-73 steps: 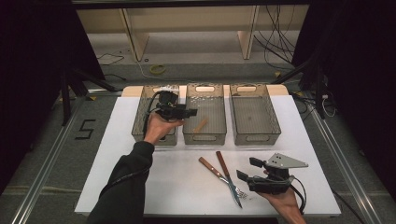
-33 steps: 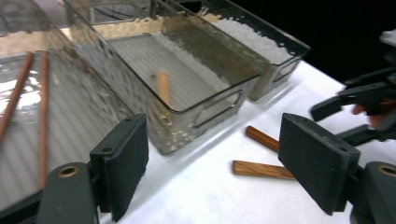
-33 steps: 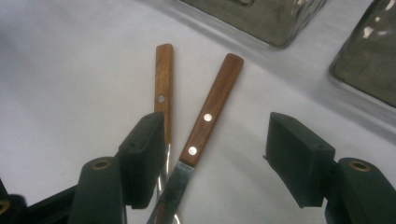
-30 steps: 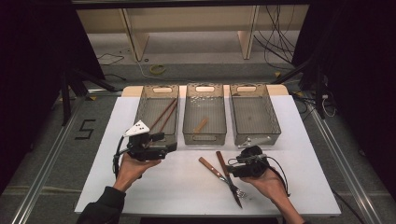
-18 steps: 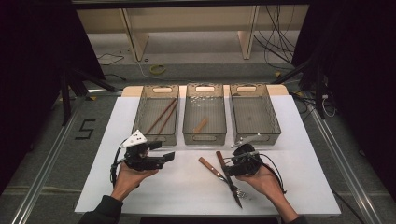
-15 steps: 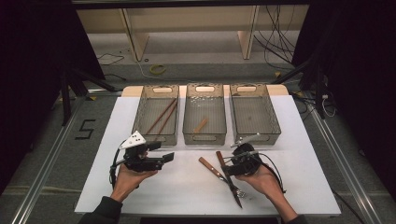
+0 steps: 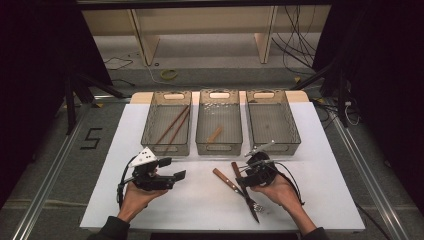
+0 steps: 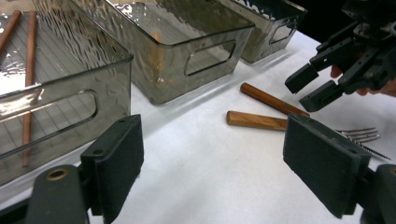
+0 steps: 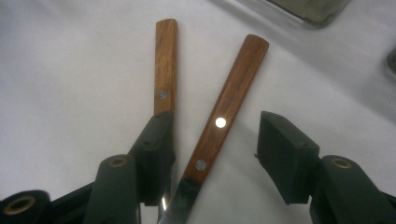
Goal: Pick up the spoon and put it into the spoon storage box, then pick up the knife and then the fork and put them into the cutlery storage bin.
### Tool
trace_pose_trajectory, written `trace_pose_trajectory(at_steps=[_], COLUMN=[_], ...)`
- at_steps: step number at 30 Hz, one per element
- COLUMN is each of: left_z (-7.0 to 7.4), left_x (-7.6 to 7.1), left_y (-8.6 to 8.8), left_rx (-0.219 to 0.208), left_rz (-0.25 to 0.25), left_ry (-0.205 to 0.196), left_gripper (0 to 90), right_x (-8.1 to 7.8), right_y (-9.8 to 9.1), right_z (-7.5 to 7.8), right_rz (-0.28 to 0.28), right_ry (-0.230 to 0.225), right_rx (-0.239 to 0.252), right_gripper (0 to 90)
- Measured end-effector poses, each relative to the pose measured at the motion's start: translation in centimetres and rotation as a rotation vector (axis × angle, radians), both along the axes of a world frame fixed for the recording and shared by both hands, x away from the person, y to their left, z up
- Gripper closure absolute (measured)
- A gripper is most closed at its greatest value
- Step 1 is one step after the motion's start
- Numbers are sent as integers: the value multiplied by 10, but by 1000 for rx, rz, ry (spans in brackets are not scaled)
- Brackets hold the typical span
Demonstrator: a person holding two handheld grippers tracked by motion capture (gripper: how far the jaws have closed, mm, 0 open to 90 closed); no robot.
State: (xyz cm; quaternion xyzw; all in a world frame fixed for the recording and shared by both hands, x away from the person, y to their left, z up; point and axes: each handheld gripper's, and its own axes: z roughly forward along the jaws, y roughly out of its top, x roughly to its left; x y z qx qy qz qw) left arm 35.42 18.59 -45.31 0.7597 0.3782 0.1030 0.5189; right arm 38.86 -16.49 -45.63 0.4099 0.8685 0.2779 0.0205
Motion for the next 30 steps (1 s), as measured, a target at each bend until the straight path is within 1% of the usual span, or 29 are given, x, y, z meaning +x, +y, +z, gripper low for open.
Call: trace_pose_trajectory(at_steps=[5,9,11,18,22,28,30], left_z=[-1,-2,-3,-6,-6,-6,-6], left_x=[-4,-5,-6,-6,-7,-8,-8], left_y=[0,2,2,3,3,3,3], left_rx=[2,-1,-1,1,6,2,4], left_rz=[-10,-4,-2,-1,-4,-2,-2], left_ry=[4,7,11,27,23,24,25], left_gripper=[196,196,196,194,194,194,194], right_x=[1,2,2,4,4,5,5], right_y=[4,6,7,7,9,11,11], right_z=[2,1,-1,-3,-4,-8,-8], right_rz=[16,29,28,31,38,50,51], right_ry=[13,9,16,29,43,60,59], right_rx=[-10,-43,-58,-72,-77,-106,-112], right_gripper=[485,492,500,538,560,582,596])
